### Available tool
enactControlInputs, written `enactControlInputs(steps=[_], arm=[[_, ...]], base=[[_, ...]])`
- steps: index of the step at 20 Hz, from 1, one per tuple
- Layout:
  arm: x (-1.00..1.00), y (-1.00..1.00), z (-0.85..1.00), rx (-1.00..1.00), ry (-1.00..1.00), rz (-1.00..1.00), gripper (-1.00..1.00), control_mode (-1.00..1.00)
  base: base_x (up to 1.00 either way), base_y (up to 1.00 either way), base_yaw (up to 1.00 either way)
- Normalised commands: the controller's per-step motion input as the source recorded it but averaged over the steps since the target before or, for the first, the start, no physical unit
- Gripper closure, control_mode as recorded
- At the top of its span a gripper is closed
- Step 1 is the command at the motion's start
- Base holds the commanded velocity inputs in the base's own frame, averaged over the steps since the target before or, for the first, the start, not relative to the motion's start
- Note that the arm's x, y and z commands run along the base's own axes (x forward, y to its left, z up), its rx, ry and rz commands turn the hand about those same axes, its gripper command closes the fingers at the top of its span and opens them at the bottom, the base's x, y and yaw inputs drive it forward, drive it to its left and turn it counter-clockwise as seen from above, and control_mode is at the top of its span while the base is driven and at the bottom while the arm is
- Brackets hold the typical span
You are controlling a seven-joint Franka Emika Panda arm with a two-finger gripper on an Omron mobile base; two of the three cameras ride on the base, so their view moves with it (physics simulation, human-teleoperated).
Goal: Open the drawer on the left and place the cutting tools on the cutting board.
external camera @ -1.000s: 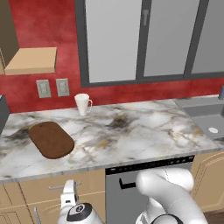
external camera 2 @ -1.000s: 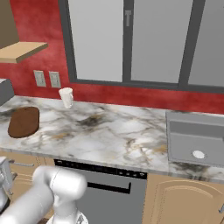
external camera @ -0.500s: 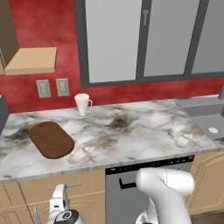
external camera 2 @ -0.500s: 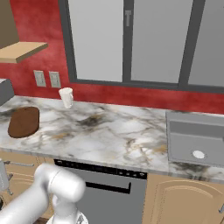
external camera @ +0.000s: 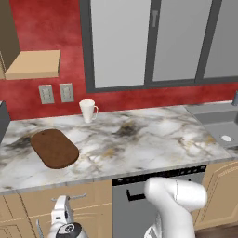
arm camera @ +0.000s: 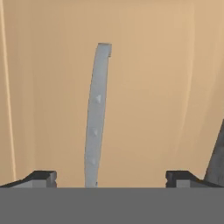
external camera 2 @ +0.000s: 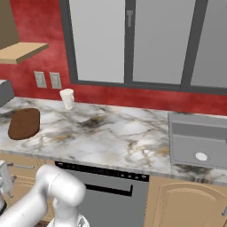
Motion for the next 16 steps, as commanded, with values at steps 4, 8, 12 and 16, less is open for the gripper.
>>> enactControlInputs(steps=[4,8,12,16], arm=[[0.43,0.00,-0.28,-0.01,-0.02,0.00,-1.00,-1.00],[0.45,0.00,-0.29,0.00,0.00,0.00,-1.00,-1.00],[0.32,0.04,-0.37,0.00,0.00,0.00,-1.00,-1.00],[0.37,0.08,-0.31,0.00,-0.02,0.00,-1.00,-1.00]], base=[[0.00,0.00,0.00],[0.00,0.00,0.00],[0.00,0.00,0.00],[0.00,0.00,0.00]])
